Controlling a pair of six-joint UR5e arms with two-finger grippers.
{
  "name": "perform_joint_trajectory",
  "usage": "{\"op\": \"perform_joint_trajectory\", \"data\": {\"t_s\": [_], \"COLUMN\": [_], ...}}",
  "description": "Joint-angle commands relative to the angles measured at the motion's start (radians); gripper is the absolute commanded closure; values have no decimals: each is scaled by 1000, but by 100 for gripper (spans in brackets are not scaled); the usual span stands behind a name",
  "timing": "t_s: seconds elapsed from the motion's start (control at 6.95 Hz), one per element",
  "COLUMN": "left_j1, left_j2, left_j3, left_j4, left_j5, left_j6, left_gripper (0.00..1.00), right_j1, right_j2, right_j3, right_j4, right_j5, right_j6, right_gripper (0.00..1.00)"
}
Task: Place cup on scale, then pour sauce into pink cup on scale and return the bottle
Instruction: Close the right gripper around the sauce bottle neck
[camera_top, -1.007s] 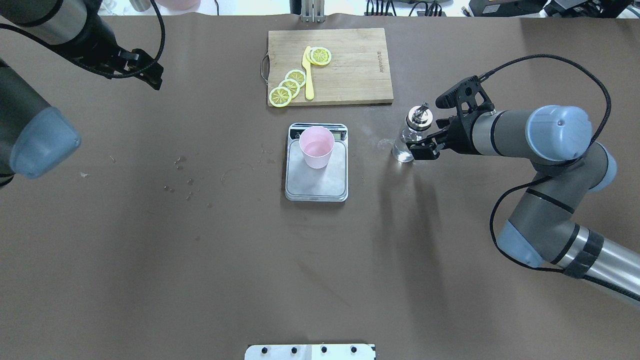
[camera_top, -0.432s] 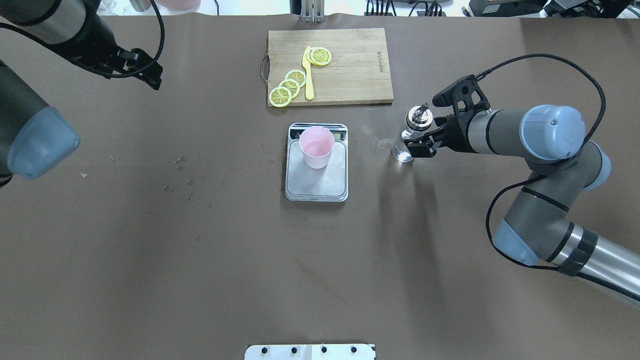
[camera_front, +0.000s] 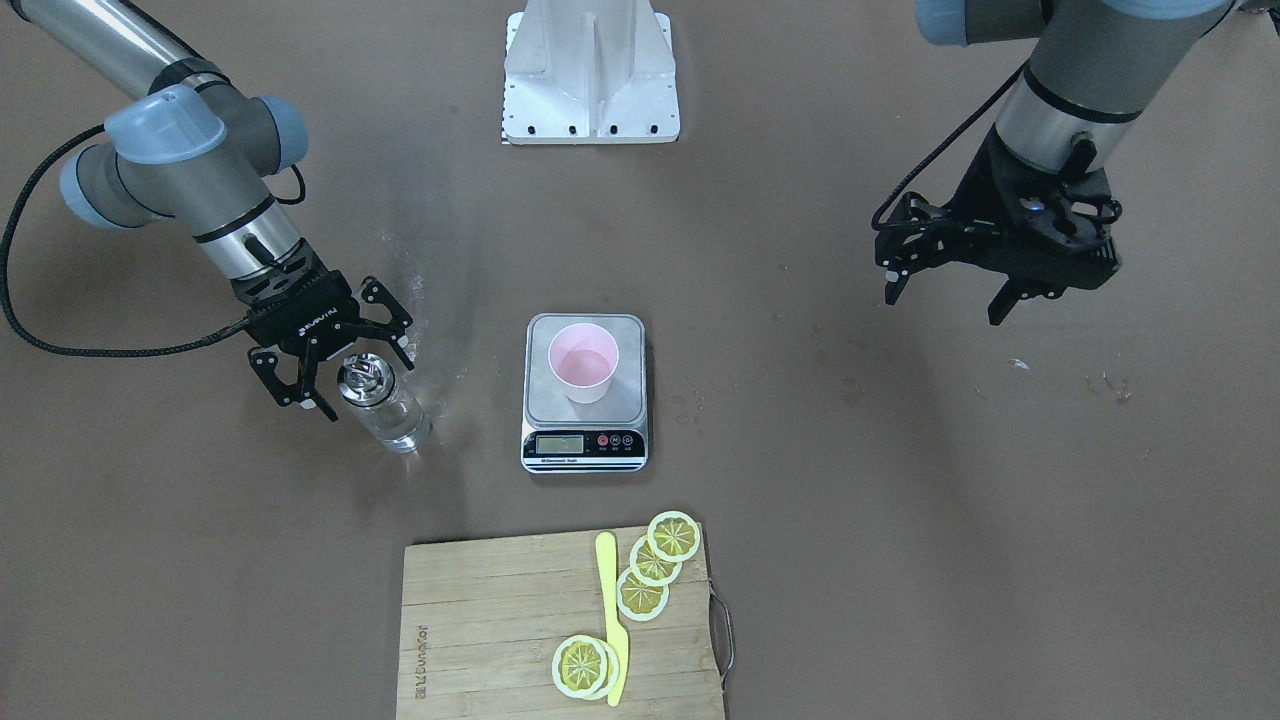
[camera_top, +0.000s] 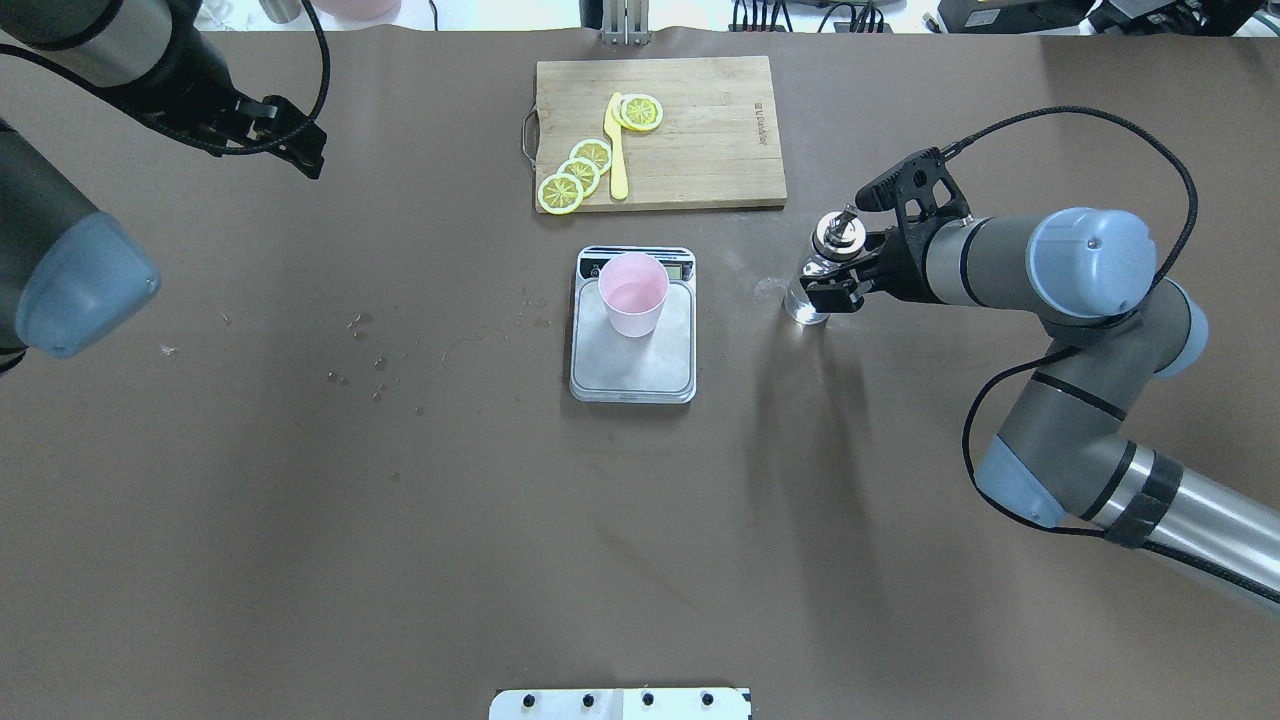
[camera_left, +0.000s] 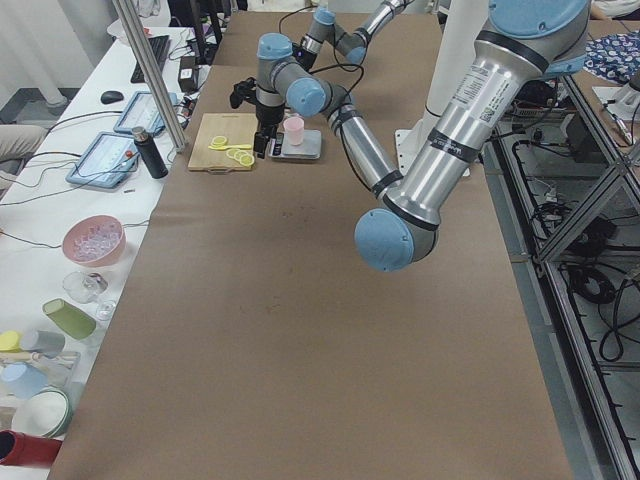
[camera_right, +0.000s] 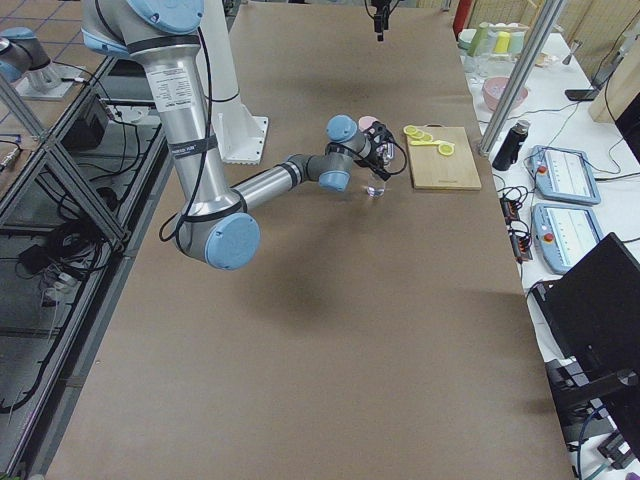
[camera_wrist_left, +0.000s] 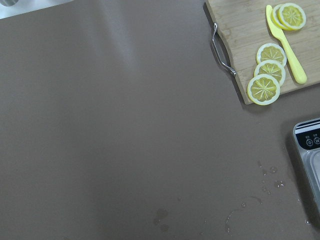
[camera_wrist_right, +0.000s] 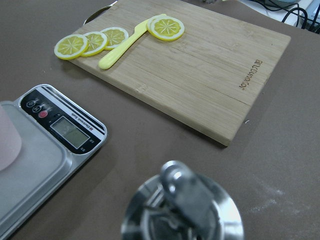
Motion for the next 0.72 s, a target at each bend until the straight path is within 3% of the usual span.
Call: {"op": "perform_joint_trajectory", "data": {"t_s": [0.0,0.43,0.58], "left_j1": [0,2,2], "left_j2": [-1,-3,-3], "left_j3": [-5,-3,-3], "left_j4": [9,16,16], "left_j5": [0,0,0], "left_j6": [0,0,0], "left_gripper": [3,3,3], "right_j1": [-3,-6,-7], "right_j2": [4,4,4], "right_j3": [-9,-19,-19], "right_j4": [2,2,2], "right_j5": [0,-3,-11], "right_j6": [0,0,0], "right_gripper": [1,4,15]}}
